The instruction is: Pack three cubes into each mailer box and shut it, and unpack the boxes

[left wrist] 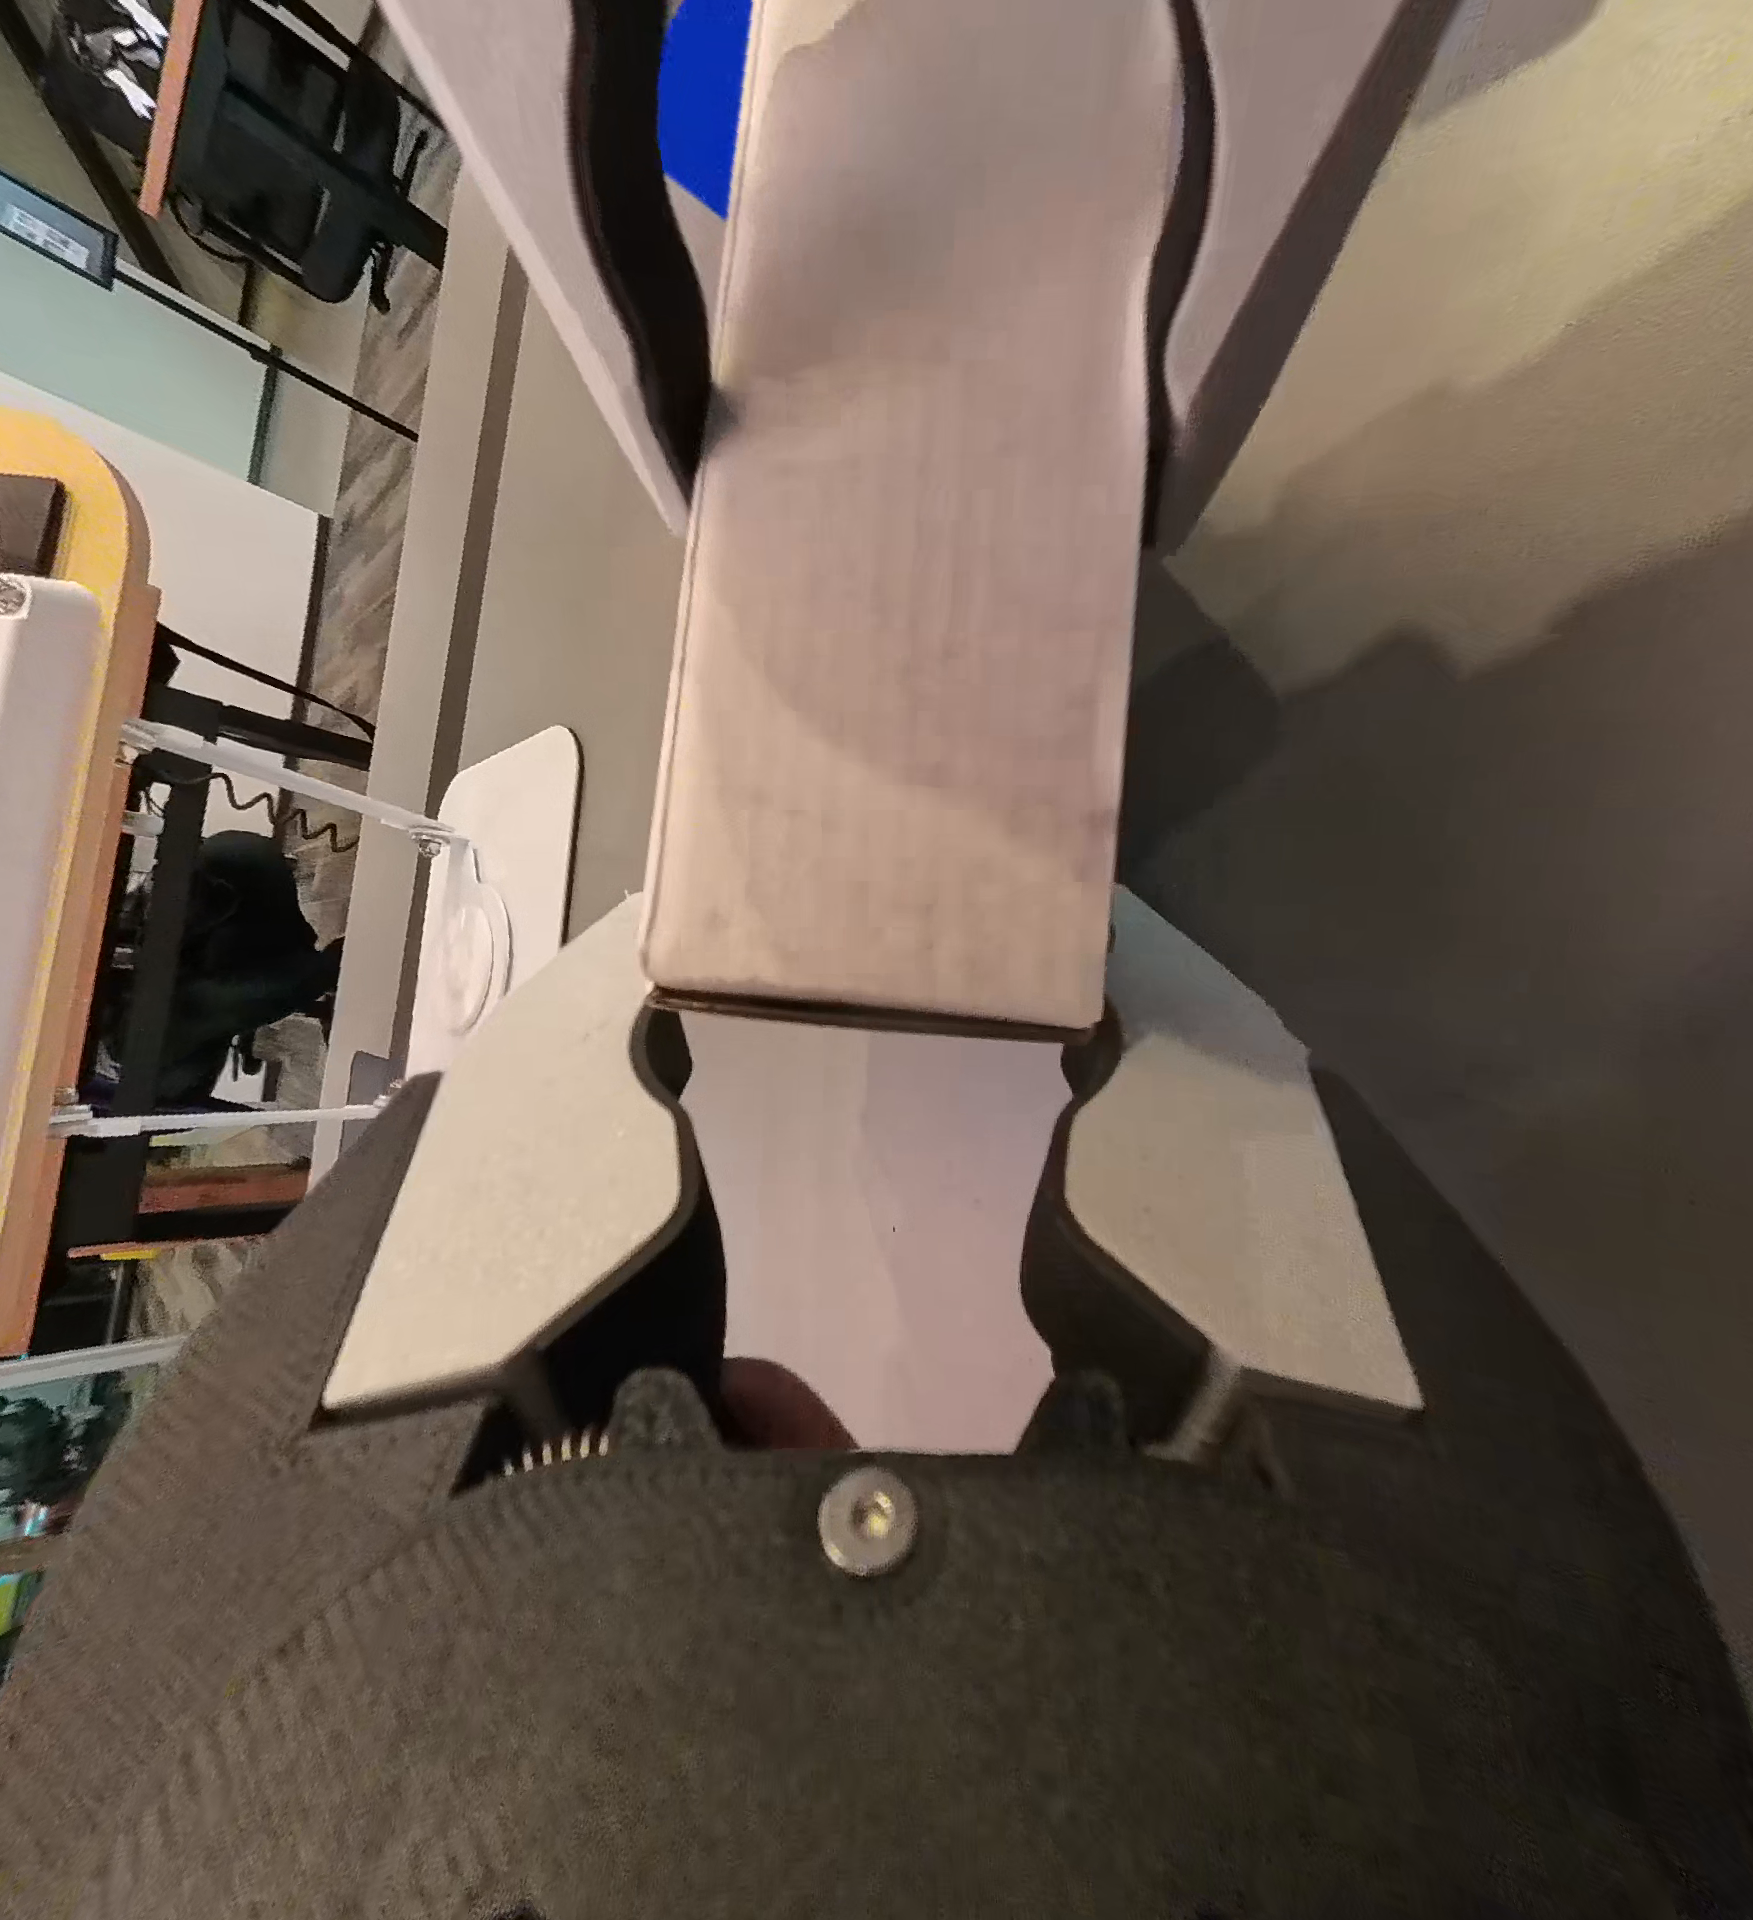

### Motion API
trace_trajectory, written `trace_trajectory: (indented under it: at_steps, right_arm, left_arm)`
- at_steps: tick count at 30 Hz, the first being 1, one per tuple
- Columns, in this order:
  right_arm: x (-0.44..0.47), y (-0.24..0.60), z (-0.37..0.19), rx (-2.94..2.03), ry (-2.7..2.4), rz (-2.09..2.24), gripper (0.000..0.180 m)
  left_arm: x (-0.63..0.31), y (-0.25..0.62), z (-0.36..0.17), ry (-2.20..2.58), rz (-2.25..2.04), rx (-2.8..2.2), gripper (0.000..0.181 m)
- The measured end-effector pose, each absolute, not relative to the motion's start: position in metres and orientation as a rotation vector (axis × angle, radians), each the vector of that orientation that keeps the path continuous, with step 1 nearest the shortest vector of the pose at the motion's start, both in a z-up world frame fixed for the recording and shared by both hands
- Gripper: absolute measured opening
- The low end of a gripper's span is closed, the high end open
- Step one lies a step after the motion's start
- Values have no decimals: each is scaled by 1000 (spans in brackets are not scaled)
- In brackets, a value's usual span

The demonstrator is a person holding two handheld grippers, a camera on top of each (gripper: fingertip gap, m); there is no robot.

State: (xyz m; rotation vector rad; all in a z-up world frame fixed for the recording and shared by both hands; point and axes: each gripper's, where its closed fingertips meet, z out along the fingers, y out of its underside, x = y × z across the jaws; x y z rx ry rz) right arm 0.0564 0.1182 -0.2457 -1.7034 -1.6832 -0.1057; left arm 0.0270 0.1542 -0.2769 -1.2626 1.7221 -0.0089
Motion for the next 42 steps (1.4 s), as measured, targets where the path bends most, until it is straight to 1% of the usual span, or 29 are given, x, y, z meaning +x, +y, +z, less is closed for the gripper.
trace_trajectory:
  at_steps: [8,10,12,13,15,16,18,19,20,24,28,31,33,35,37,40,42]
  right_arm:
    - [54,109,-238,-1866,-1671,279,55]
    - [52,105,-230,-1925,-1647,448,54]
    - [46,103,-204,-1938,-1537,729,32]
    - [49,115,-192,-1947,-1460,752,21]
    - [53,116,-194,-1949,-1540,708,0]
    - [53,118,-195,-1942,-1565,647,4]
    - [61,123,-203,-1926,-1645,419,19]
    - [64,126,-205,-1902,-1673,314,21]
    - [63,124,-205,-1860,-1702,246,21]
    - [71,115,-212,-1821,-1779,71,10]
    - [72,108,-218,-1862,-1739,124,0]
    - [71,107,-219,-1893,-1678,230,0]
    - [74,107,-221,-1904,-1676,228,0]
    - [72,104,-224,-1919,-1654,298,0]
    - [71,103,-227,-1913,-1658,319,0]
    - [67,104,-229,-1914,-1650,353,0]
    - [68,106,-230,-1922,-1638,383,0]
  left_arm:
    - [27,152,-277,1729,17,-1224,71]
    - [27,151,-277,1729,24,-1215,71]
    - [26,151,-278,1729,41,-1203,71]
    - [25,151,-279,1740,57,-1181,72]
    - [28,147,-279,1744,68,-1154,72]
    - [28,148,-279,1732,51,-1179,72]
    - [28,149,-279,1738,49,-1183,72]
    - [28,149,-279,1740,51,-1177,72]
    - [28,148,-279,1743,54,-1169,72]
    - [28,147,-278,1749,53,-1153,72]
    - [27,146,-279,1751,74,-1137,72]
    - [23,139,-279,1767,27,-1178,72]
    - [17,132,-276,1758,-90,-1249,68]
    - [8,120,-270,1737,-269,-1387,71]
    - [-1,124,-261,1638,-327,-1450,71]
    - [-3,131,-260,1548,-342,-1488,62]
    - [0,128,-265,1591,-330,-1455,54]
